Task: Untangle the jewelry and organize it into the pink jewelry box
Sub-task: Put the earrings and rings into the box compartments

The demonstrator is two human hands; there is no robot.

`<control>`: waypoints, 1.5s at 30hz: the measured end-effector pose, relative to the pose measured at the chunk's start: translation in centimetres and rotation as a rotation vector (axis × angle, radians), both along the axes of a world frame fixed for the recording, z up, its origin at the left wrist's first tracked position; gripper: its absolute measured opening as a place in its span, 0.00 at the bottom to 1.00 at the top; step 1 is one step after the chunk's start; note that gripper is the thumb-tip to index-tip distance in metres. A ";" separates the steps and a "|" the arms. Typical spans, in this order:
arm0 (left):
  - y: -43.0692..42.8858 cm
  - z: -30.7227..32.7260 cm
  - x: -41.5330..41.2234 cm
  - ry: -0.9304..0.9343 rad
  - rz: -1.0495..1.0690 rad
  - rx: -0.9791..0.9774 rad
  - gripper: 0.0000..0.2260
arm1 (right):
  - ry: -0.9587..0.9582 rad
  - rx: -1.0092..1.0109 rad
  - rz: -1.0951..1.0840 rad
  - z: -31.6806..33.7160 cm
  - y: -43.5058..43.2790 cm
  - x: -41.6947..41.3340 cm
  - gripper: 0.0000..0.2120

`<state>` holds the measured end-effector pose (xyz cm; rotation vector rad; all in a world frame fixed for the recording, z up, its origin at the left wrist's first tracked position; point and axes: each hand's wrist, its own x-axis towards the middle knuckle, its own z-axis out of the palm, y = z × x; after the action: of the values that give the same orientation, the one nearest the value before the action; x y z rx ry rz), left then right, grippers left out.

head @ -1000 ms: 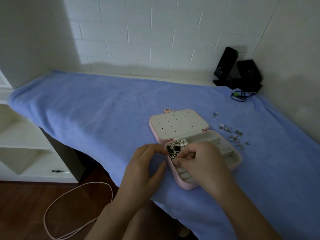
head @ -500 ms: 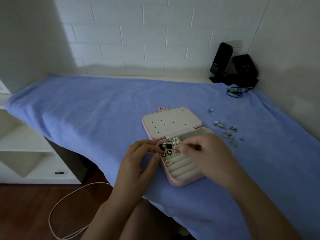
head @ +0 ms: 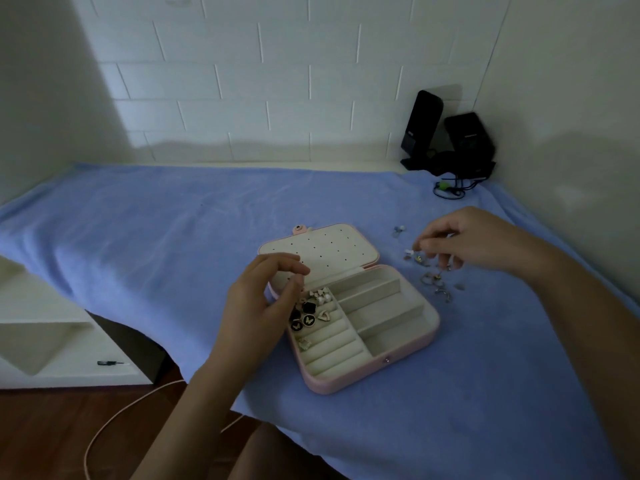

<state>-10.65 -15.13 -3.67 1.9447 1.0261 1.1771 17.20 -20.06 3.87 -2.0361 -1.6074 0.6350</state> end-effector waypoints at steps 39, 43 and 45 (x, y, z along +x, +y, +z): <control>1.0 -0.9 1.6 0.061 -0.117 0.017 0.13 | 0.830 0.099 0.035 -3.2 1.9 3.7 0.10; 0.9 -0.9 1.6 0.078 -0.121 0.020 0.14 | 0.884 0.126 0.102 -3.2 2.0 3.6 0.19; 1.0 -0.9 1.6 0.077 -0.123 0.024 0.13 | 0.920 0.132 0.102 -3.1 2.0 3.4 0.09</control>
<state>-9.07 -14.16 -4.57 2.0553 0.9199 1.0588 20.56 -18.06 0.78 -1.2447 -1.1358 1.2296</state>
